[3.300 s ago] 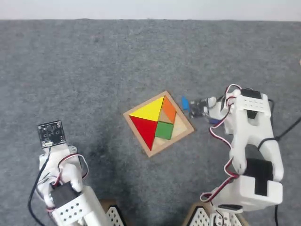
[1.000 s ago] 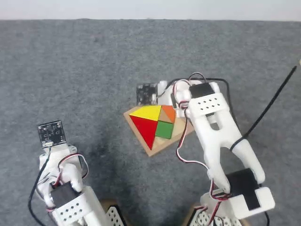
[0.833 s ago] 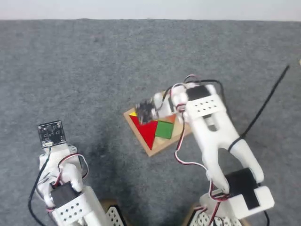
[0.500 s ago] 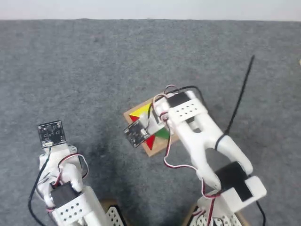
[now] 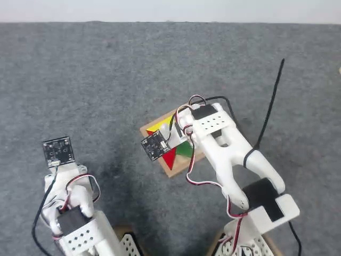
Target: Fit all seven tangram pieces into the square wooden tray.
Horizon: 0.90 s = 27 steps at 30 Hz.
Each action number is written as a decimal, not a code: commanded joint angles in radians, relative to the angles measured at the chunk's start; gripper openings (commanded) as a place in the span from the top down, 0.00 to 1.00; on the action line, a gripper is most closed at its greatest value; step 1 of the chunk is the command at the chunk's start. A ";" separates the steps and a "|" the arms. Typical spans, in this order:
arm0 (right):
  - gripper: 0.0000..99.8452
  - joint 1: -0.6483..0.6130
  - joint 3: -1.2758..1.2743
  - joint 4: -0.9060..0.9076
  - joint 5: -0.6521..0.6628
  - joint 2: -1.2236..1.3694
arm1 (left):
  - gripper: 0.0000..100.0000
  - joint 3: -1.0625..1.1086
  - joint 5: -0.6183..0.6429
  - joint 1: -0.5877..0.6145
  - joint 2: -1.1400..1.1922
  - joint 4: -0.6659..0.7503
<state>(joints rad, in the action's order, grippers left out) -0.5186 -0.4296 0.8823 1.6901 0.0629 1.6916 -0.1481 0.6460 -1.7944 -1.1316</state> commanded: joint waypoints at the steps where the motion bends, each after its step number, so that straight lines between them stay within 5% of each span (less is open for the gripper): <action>1: 0.92 0.013 -0.025 -0.094 -0.015 -0.015 | 0.98 -0.007 -0.012 -0.005 -0.008 -0.005; 18: 0.92 0.162 -0.035 -0.041 -0.026 -0.220 | 0.98 -0.007 -0.012 -0.005 -0.008 -0.003; 22: 0.92 0.097 -0.029 -0.127 -0.281 -0.249 | 0.98 -0.007 -0.012 -0.005 -0.008 -0.003; 27: 0.92 -0.059 -0.040 -0.197 -0.773 -0.213 | 0.98 -0.007 -0.012 -0.005 -0.008 -0.003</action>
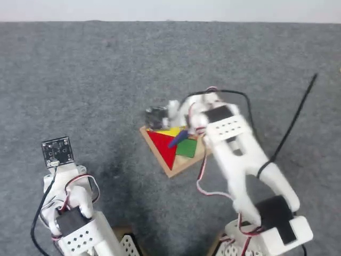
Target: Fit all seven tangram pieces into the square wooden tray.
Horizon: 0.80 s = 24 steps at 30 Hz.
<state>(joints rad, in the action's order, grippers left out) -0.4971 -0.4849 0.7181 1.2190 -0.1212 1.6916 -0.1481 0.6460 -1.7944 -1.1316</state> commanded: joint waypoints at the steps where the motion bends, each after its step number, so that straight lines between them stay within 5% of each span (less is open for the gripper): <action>1: 0.92 -0.107 0.015 -0.031 -0.393 -0.013 | 0.98 -0.007 -0.012 -0.005 -0.008 -0.003; 5: 0.92 -0.156 0.020 -0.042 -0.597 0.058 | 0.98 -0.007 -0.012 -0.005 -0.008 -0.003; 14: 0.93 -0.124 0.020 0.010 -0.601 0.177 | 0.98 -0.007 -0.012 -0.005 -0.008 -0.003; 24: 0.93 -0.045 -0.101 0.036 -0.595 0.036 | 0.98 -0.007 -0.012 -0.005 -0.008 -0.003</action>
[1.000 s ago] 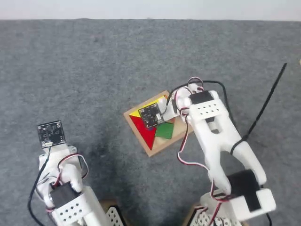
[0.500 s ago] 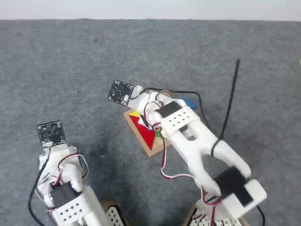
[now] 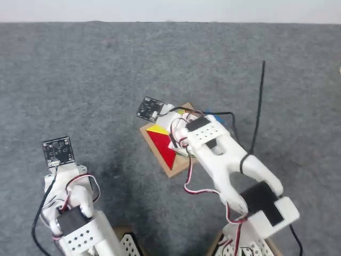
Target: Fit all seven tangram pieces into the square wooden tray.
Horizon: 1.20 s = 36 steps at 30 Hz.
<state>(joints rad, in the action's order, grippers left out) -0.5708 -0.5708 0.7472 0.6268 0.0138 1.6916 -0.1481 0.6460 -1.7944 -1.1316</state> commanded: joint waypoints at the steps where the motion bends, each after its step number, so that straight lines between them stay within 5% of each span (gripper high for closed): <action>1: 0.93 0.036 -0.031 0.007 -0.003 -0.117 | 0.98 -0.007 -0.012 -0.005 -0.008 -0.003; 22: 0.93 0.223 -0.264 -0.028 -0.005 -0.308 | 0.98 -0.007 -0.012 -0.005 -0.008 -0.003; 36: 0.93 0.286 -0.505 -0.001 -0.002 -0.727 | 0.98 -0.007 -0.012 -0.005 -0.008 -0.003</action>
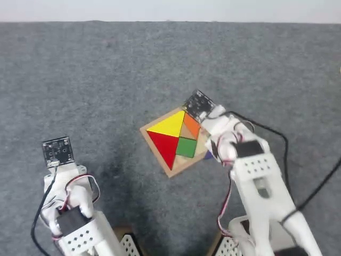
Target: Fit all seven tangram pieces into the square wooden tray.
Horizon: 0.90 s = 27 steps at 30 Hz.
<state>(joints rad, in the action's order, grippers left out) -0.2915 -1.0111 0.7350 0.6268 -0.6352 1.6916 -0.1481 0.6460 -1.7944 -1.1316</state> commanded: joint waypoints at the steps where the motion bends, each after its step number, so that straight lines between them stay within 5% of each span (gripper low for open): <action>1: 0.93 0.005 -0.100 0.004 -0.002 -0.084 | 0.98 -0.007 -0.012 -0.005 -0.008 -0.003; 27: 0.93 0.059 -0.130 -0.093 -0.081 -0.082 | 0.98 -0.007 -0.012 -0.005 -0.008 -0.005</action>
<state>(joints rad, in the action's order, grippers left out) -0.2532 -1.1676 0.6659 0.5623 -0.6843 1.6916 -0.1481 0.6460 -1.7944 -1.1316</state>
